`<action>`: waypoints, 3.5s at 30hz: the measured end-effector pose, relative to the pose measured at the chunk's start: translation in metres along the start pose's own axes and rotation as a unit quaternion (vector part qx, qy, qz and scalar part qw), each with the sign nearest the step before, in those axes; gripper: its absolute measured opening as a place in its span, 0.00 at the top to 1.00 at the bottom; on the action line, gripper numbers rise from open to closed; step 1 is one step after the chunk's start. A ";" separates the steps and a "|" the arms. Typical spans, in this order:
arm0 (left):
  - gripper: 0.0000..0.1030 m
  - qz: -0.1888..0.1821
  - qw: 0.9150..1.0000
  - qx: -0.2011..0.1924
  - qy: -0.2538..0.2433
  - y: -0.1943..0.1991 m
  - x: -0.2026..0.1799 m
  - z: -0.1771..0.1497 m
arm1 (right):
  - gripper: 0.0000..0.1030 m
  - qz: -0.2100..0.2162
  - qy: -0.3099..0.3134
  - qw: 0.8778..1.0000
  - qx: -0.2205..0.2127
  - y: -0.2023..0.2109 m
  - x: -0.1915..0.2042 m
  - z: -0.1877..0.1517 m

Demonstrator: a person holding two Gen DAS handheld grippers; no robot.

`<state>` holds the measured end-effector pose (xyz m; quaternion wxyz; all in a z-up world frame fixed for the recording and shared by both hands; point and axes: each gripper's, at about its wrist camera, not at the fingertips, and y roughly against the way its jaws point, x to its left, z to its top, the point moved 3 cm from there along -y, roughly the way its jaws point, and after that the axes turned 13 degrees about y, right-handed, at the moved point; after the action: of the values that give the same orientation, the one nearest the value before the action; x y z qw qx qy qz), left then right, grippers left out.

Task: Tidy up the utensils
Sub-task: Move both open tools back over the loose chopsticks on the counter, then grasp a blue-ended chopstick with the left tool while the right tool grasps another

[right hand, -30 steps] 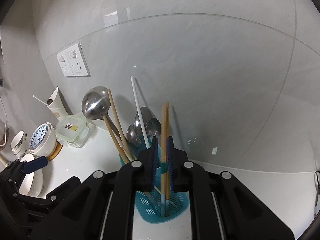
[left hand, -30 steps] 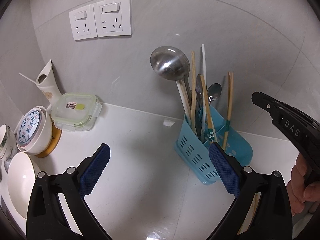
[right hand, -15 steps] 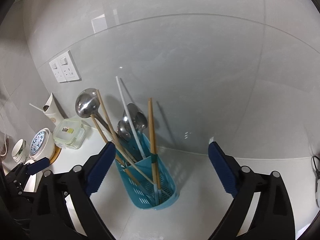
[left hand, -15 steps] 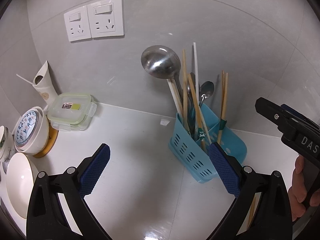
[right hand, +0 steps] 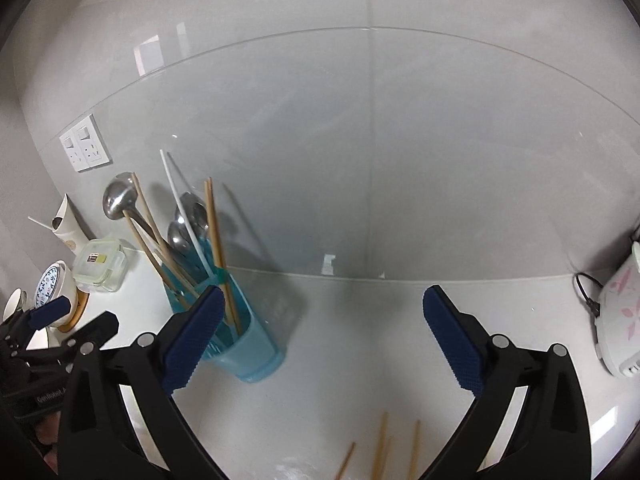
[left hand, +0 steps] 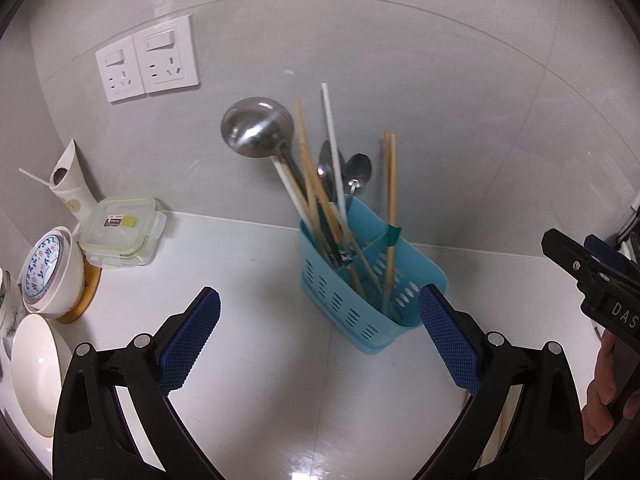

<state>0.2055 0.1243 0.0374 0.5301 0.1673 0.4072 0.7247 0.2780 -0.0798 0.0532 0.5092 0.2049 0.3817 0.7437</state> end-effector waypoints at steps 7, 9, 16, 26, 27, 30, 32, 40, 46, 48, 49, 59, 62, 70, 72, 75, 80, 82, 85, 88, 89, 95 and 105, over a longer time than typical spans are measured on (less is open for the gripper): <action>0.06 -0.021 0.999 0.018 -0.025 0.008 -0.026 -0.022 | 0.07 -0.028 -0.004 0.999 0.032 0.013 -0.029 -0.040; 0.06 -0.027 0.999 0.024 -0.031 0.010 -0.032 -0.031 | 0.07 -0.033 -0.009 0.999 0.037 0.017 -0.036 -0.051; 0.06 -0.037 0.997 0.049 -0.054 0.011 -0.052 -0.067 | 0.07 -0.046 -0.023 0.997 0.058 0.033 -0.055 -0.091; 0.06 -0.047 0.990 0.097 -0.092 0.001 -0.072 -0.121 | 0.08 -0.047 -0.027 0.993 0.102 0.037 -0.063 -0.142; 0.06 -0.043 0.989 0.102 -0.096 -0.001 -0.073 -0.128 | 0.10 -0.047 -0.026 0.993 0.107 0.036 -0.061 -0.145; 0.06 -0.041 0.987 0.115 -0.103 -0.006 -0.074 -0.143 | 0.14 -0.037 -0.030 0.990 0.131 0.032 -0.059 -0.162; 0.06 -0.040 0.985 0.126 -0.108 -0.010 -0.074 -0.154 | 0.15 -0.030 -0.032 0.989 0.145 0.028 -0.058 -0.171; 0.06 -0.032 0.975 0.187 -0.116 -0.032 -0.071 -0.198 | 0.24 0.005 -0.026 0.976 0.214 0.005 -0.045 -0.205; 0.06 -0.022 0.968 0.222 -0.116 -0.046 -0.068 -0.227 | 0.34 0.026 -0.032 0.963 0.266 -0.010 -0.040 -0.228; 0.06 -0.018 0.966 0.231 -0.116 -0.050 -0.069 -0.234 | 0.36 0.034 -0.031 0.959 0.279 -0.015 -0.036 -0.234; 0.06 -0.019 0.964 0.238 -0.116 -0.052 -0.069 -0.239 | 0.38 0.037 -0.032 0.956 0.288 -0.017 -0.035 -0.237; 0.08 0.000 0.950 0.282 -0.132 -0.072 -0.083 -0.267 | 0.50 0.058 -0.041 0.936 0.344 -0.036 -0.031 -0.253; 0.12 0.009 0.947 0.289 -0.138 -0.075 -0.087 -0.270 | 0.54 0.061 -0.046 0.933 0.353 -0.040 -0.031 -0.254; 0.34 0.030 0.943 0.299 -0.146 -0.080 -0.093 -0.273 | 0.66 0.070 -0.059 0.923 0.374 -0.050 -0.032 -0.257; 0.40 0.036 0.942 0.298 -0.149 -0.080 -0.095 -0.272 | 0.69 0.070 -0.060 0.921 0.378 -0.054 -0.033 -0.257; 0.56 0.041 0.940 0.304 -0.148 -0.078 -0.098 -0.270 | 0.73 0.069 -0.062 0.918 0.385 -0.058 -0.034 -0.258; 0.74 0.047 0.937 0.313 -0.145 -0.076 -0.109 -0.270 | 0.78 0.068 -0.065 0.915 0.392 -0.066 -0.034 -0.254; 0.81 0.049 0.936 0.317 -0.144 -0.075 -0.110 -0.269 | 0.79 0.065 -0.065 0.913 0.398 -0.072 -0.033 -0.252; 0.88 0.053 0.934 0.322 -0.142 -0.077 -0.117 -0.270 | 0.79 0.063 -0.065 0.911 0.401 -0.077 -0.032 -0.251; 0.92 0.054 0.934 0.325 -0.137 -0.081 -0.123 -0.269 | 0.85 0.059 -0.066 0.910 0.404 -0.077 -0.030 -0.250; 0.93 0.053 0.934 0.326 -0.137 -0.083 -0.118 -0.268 | 0.87 0.055 -0.066 0.910 0.406 -0.078 -0.029 -0.249; 0.94 0.049 0.935 0.327 -0.132 -0.084 -0.119 -0.267 | 0.94 0.053 -0.073 0.908 0.409 -0.083 -0.032 -0.252; 0.94 0.033 0.942 0.307 -0.129 -0.072 -0.109 -0.260 | 0.94 0.041 -0.078 0.916 0.391 -0.080 -0.038 -0.249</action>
<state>0.1175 -0.0737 -0.1565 0.4764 0.4277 0.5325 0.5537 0.1687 -0.1887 -0.1608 0.3854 0.4605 0.5926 0.5368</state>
